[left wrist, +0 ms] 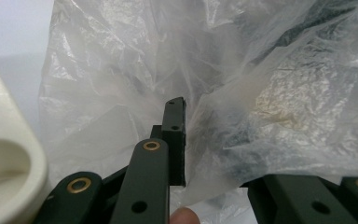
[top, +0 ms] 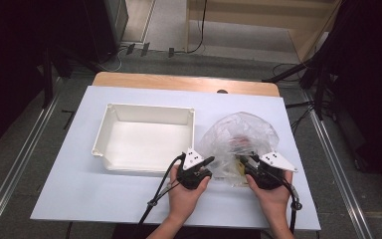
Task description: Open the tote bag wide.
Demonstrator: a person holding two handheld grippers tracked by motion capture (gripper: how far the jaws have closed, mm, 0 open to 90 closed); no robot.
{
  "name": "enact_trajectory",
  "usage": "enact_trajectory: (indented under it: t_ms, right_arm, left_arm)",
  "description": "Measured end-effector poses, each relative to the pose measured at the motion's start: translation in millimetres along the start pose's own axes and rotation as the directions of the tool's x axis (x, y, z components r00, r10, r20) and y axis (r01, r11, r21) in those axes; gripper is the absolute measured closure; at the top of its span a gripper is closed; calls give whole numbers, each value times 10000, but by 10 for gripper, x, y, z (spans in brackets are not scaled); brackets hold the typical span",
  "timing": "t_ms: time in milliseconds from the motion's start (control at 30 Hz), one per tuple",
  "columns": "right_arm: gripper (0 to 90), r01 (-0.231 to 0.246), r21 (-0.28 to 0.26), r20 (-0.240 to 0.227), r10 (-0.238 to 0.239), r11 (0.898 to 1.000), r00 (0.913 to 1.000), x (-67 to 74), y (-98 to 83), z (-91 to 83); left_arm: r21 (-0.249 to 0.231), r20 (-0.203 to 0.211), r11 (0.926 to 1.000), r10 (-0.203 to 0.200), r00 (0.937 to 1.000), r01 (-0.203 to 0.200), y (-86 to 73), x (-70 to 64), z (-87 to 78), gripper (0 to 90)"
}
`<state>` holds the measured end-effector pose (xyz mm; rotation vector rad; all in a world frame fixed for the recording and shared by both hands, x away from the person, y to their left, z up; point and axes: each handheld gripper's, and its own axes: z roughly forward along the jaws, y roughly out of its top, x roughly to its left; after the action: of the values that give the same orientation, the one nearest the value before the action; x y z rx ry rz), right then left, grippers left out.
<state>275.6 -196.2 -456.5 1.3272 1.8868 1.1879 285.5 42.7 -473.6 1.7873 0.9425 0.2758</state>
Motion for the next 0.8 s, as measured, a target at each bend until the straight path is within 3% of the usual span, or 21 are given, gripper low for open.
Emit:
enact_trajectory:
  t_ms: [167,267,400,467,533,600,667,800]
  right_arm:
    - [900,95,616,-552,-61,9981,9985,-18,-90,-38]
    - [900,144,1229,-860,-38,9923,9963,-18,-173,-30]
    - [900,225,2354,-1368,102,9716,9905,-15,-269,4]
    - [870,172,2507,-1583,235,9679,9871,-22,-290,-7]
    - [723,113,2097,-1672,244,9777,9856,-33,-282,-71]
    - [644,63,1608,-1807,232,9870,9833,-50,-257,-149]
    - [614,-96,743,-1864,233,9972,9822,-69,-210,-281]
    - [607,-320,-537,-1813,218,9980,9832,-130,-113,-502]
  left_arm:
    - [9,-14,10000,1,10000,-1,0,-1,0,752]
    - [20,-6,10000,-3,10000,3,-1,-2,-2,751]
    - [34,22,10000,-10,10000,10,-1,0,-2,751]
    - [55,47,10000,1,10000,-1,1,2,-2,751]
    - [57,77,10000,-13,10000,13,1,4,-3,751]
    - [48,82,10000,-39,10000,39,1,3,-5,751]
    - [10,105,10000,-37,9999,37,1,6,-6,751]
    - [-8,106,10000,-33,9999,33,1,7,-9,751]
